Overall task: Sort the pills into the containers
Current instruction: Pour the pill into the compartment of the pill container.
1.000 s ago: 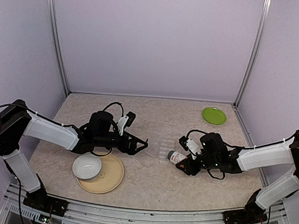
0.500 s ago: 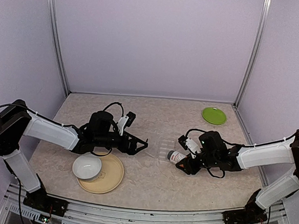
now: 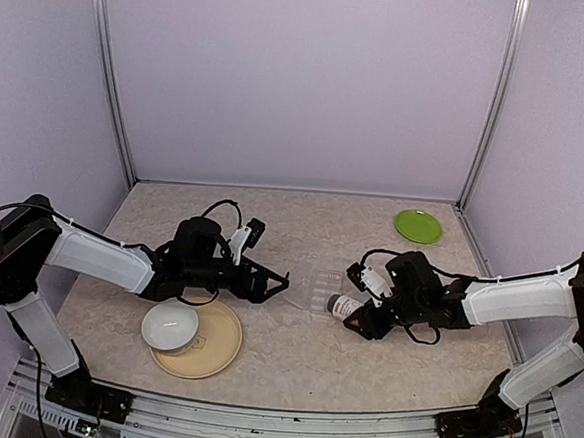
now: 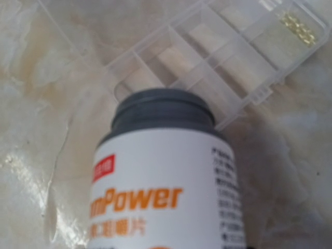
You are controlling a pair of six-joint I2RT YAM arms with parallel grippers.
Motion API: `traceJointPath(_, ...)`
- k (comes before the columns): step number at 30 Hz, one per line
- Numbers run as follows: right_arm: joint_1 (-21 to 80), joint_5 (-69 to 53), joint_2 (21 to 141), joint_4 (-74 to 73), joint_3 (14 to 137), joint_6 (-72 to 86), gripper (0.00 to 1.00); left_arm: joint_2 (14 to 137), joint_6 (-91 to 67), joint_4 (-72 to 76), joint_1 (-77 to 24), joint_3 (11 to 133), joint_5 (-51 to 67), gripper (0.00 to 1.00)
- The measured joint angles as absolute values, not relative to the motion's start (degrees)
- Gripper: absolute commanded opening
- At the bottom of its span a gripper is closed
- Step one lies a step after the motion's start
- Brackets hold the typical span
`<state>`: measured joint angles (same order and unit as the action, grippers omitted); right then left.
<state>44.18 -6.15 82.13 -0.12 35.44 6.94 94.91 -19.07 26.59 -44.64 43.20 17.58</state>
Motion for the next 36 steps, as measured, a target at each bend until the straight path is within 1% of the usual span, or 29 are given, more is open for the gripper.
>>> traceJointPath(36,44.18,-6.20,83.53,-7.38,40.53,6.87,0.14,95.02,-19.07,26.59,-44.64,43.20,17.61,0.99)
